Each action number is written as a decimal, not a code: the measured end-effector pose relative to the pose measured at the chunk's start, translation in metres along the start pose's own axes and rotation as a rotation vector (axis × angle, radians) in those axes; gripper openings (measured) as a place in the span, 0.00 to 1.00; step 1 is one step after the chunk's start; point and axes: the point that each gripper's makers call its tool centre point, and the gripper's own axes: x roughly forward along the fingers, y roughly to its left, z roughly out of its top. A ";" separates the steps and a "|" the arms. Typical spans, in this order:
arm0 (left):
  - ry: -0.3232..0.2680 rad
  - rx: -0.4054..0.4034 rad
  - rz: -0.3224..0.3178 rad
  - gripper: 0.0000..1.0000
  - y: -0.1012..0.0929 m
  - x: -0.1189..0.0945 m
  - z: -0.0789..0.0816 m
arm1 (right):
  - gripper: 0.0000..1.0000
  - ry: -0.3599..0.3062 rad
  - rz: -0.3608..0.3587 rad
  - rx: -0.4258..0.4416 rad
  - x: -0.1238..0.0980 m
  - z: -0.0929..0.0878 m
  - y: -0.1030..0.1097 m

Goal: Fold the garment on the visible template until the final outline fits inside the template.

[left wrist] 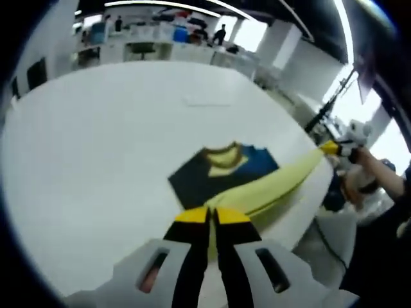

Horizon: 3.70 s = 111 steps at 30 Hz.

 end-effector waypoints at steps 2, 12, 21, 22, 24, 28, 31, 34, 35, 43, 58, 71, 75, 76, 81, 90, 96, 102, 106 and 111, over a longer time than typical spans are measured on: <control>0.006 -0.007 0.001 0.00 0.006 0.006 0.001 | 0.03 0.009 -0.004 0.012 0.008 0.001 -0.006; 0.057 -0.086 0.006 0.00 0.033 0.040 -0.002 | 0.03 0.070 -0.004 0.043 0.045 -0.002 -0.032; 0.090 -0.113 0.020 0.00 0.048 0.061 -0.002 | 0.03 0.119 -0.003 0.052 0.070 -0.003 -0.050; 0.091 -0.114 0.020 0.00 0.049 0.061 -0.002 | 0.03 0.123 -0.002 0.053 0.072 -0.004 -0.051; 0.091 -0.117 0.023 0.00 0.051 0.064 0.000 | 0.03 0.131 -0.003 0.052 0.075 -0.005 -0.054; 0.093 -0.119 0.023 0.00 0.053 0.068 0.003 | 0.03 0.143 -0.004 0.052 0.081 -0.006 -0.058; 0.091 -0.124 0.022 0.00 0.055 0.069 0.005 | 0.03 0.144 -0.006 0.057 0.083 -0.005 -0.061; 0.088 -0.131 0.021 0.00 0.058 0.070 0.007 | 0.03 0.140 -0.006 0.064 0.088 -0.003 -0.064; 0.085 -0.135 0.022 0.00 0.059 0.071 0.008 | 0.03 0.141 -0.006 0.064 0.089 -0.003 -0.065; 0.084 -0.160 0.028 0.00 0.066 0.084 0.007 | 0.03 0.166 -0.013 0.065 0.103 -0.008 -0.076; 0.089 -0.191 0.036 0.00 0.078 0.102 0.006 | 0.03 0.186 -0.032 0.089 0.124 -0.016 -0.091; 0.114 -0.198 0.044 0.00 0.087 0.118 0.000 | 0.03 0.221 -0.036 0.111 0.140 -0.029 -0.103; 0.120 -0.198 0.045 0.00 0.088 0.121 0.001 | 0.03 0.229 -0.038 0.114 0.143 -0.032 -0.106; 0.122 -0.196 0.045 0.00 0.089 0.122 0.001 | 0.03 0.233 -0.039 0.117 0.143 -0.034 -0.107; 0.128 -0.205 0.047 0.00 0.091 0.127 -0.002 | 0.03 0.244 -0.040 0.127 0.147 -0.038 -0.111; 0.146 -0.207 0.054 0.00 0.103 0.134 -0.002 | 0.03 0.257 -0.054 0.151 0.155 -0.043 -0.115; 0.163 -0.202 0.063 0.00 0.113 0.141 -0.005 | 0.03 0.273 -0.061 0.159 0.158 -0.048 -0.116; 0.172 -0.202 0.065 0.00 0.115 0.144 -0.008 | 0.03 0.282 -0.065 0.157 0.160 -0.051 -0.116; 0.175 -0.201 0.067 0.00 0.116 0.146 -0.008 | 0.03 0.290 -0.074 0.158 0.162 -0.054 -0.117; 0.180 -0.188 0.071 0.00 0.114 0.146 -0.008 | 0.03 0.292 -0.077 0.154 0.164 -0.055 -0.118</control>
